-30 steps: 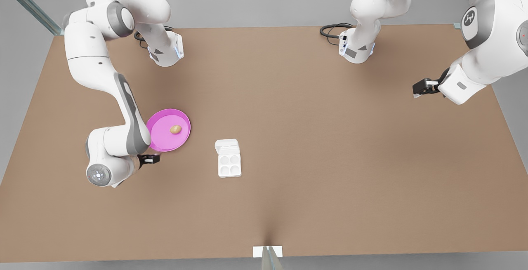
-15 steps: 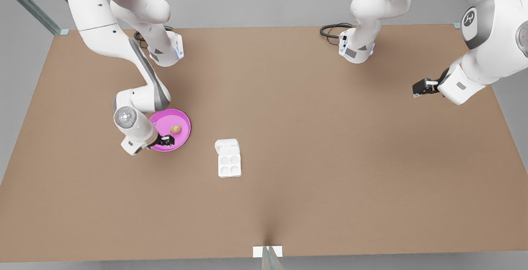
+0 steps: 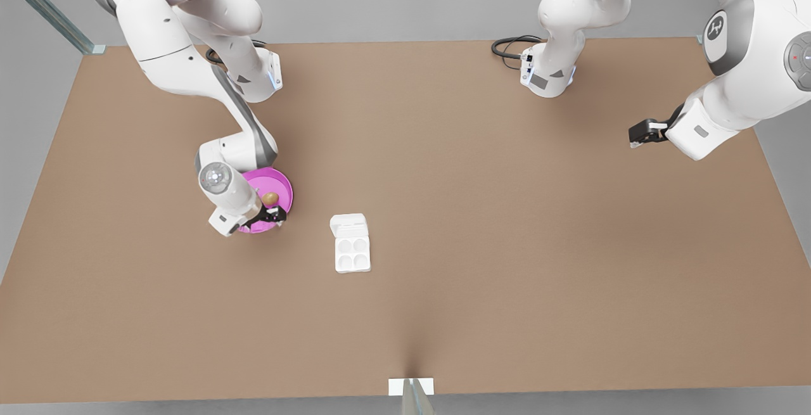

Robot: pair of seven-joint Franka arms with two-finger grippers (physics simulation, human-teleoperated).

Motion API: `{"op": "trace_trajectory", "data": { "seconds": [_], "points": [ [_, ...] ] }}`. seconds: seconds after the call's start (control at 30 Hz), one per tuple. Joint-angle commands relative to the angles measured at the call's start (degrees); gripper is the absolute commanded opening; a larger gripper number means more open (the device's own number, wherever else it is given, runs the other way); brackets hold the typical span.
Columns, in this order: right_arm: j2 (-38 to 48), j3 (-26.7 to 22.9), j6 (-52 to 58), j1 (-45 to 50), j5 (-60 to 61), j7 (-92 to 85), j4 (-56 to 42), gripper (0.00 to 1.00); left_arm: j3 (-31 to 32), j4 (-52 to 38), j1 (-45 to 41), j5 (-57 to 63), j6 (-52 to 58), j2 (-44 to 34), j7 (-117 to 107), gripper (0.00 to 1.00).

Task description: Pack egg into the box and close the box lid

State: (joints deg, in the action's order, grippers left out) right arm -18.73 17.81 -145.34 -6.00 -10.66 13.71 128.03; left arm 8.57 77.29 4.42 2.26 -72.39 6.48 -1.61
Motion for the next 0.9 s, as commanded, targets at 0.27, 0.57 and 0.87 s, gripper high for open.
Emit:
{"op": "trace_trajectory", "data": {
  "seconds": [0.27, 0.57, 0.87],
  "points": [
    [6.68, 0.12, -1.00, -0.86, 0.12, 1.85, 9.25, 1.00, 0.04, 0.41, -0.12, 0.02, 0.23, -0.06, 0.02, 1.00],
    [8.01, 0.03, -2.49, -1.56, 0.03, 1.94, 12.33, 1.00, 0.04, 0.41, -0.12, 0.02, 0.23, 0.03, 0.02, 1.00],
    [1.41, 0.03, -4.78, -1.73, 0.12, 1.94, 10.57, 1.00, 0.04, 0.41, -0.64, 0.20, 0.06, 1.08, 0.02, 1.00]
  ]
}}
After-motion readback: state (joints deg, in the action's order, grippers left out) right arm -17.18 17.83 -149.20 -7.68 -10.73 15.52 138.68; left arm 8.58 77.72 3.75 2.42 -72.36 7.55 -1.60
